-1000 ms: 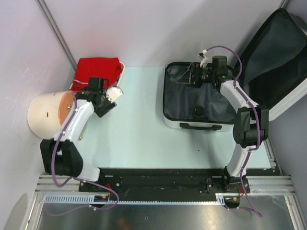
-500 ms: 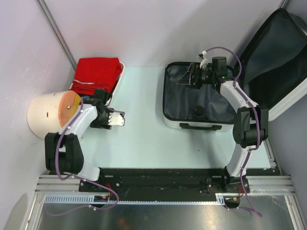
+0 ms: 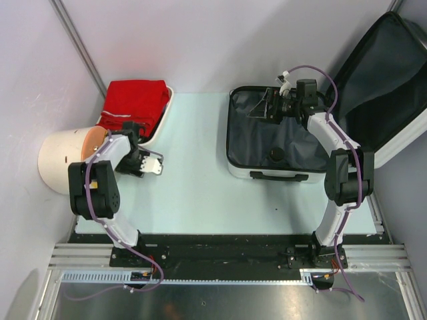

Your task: Open, take out, and arrange the luggage

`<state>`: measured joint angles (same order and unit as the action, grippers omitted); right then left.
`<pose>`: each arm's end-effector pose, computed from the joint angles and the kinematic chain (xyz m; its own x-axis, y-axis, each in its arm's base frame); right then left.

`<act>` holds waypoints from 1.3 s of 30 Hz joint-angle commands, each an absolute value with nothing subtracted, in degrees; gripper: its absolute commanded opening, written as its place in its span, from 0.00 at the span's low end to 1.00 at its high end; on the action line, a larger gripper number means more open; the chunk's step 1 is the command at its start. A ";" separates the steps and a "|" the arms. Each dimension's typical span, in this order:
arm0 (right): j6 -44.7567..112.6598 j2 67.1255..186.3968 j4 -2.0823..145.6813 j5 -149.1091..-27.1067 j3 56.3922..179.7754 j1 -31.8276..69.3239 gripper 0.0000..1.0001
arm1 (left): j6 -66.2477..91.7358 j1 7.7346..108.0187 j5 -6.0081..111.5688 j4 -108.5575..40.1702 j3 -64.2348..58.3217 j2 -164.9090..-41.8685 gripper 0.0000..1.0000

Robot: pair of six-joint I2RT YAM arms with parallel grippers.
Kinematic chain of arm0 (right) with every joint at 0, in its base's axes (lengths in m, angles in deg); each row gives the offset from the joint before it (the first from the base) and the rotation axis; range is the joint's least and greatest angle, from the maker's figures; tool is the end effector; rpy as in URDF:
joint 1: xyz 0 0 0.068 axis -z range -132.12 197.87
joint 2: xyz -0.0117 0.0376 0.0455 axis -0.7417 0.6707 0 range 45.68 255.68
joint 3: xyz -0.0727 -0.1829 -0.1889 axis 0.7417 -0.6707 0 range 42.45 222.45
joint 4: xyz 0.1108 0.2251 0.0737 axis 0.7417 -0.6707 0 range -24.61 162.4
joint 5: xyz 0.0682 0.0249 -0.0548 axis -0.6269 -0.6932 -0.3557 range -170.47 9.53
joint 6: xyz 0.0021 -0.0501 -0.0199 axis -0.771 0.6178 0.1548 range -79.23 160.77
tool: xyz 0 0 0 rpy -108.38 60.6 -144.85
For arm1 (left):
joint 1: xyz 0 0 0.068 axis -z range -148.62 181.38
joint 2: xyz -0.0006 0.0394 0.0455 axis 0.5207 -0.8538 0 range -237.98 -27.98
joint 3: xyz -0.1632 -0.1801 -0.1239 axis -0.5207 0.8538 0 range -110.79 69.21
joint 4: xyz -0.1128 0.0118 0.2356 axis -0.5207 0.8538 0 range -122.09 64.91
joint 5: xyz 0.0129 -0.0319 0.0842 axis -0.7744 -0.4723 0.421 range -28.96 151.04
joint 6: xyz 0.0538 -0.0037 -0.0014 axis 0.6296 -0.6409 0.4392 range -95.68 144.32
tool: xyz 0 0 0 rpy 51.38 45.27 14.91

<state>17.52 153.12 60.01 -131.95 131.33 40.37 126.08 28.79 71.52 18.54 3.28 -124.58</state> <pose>0.4257 0.0843 0.2948 -0.7631 0.1474 -0.6293 -0.4849 0.5132 0.7082 0.3075 0.0204 0.1945 0.1309 0.9696 0.2068 0.9814 -0.1563 0.1115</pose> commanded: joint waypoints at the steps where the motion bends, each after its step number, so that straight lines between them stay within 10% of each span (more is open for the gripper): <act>1: 18.70 149.83 60.62 -132.67 130.61 40.67 0.93 | 131.19 27.07 72.46 18.45 0.57 -126.15 0.62; 10: 18.88 149.65 60.62 -132.67 129.64 41.37 0.93 | 134.62 23.21 74.75 17.22 0.22 -128.35 0.55; 21: 18.88 149.83 60.79 -132.76 129.46 41.72 0.93 | 135.51 25.04 70.72 16.51 0.74 -126.34 0.01; 30: 18.70 149.83 61.14 -132.94 129.02 41.72 0.93 | 130.06 34.01 68.33 16.69 2.59 -123.34 0.00; 34: 19.14 149.57 60.53 -132.94 128.93 41.81 0.93 | 129.96 33.67 71.58 17.21 2.77 -123.26 0.44; 39: 19.50 149.30 60.18 -133.03 128.58 42.16 0.93 | 135.23 28.75 72.03 20.37 2.42 -121.68 0.63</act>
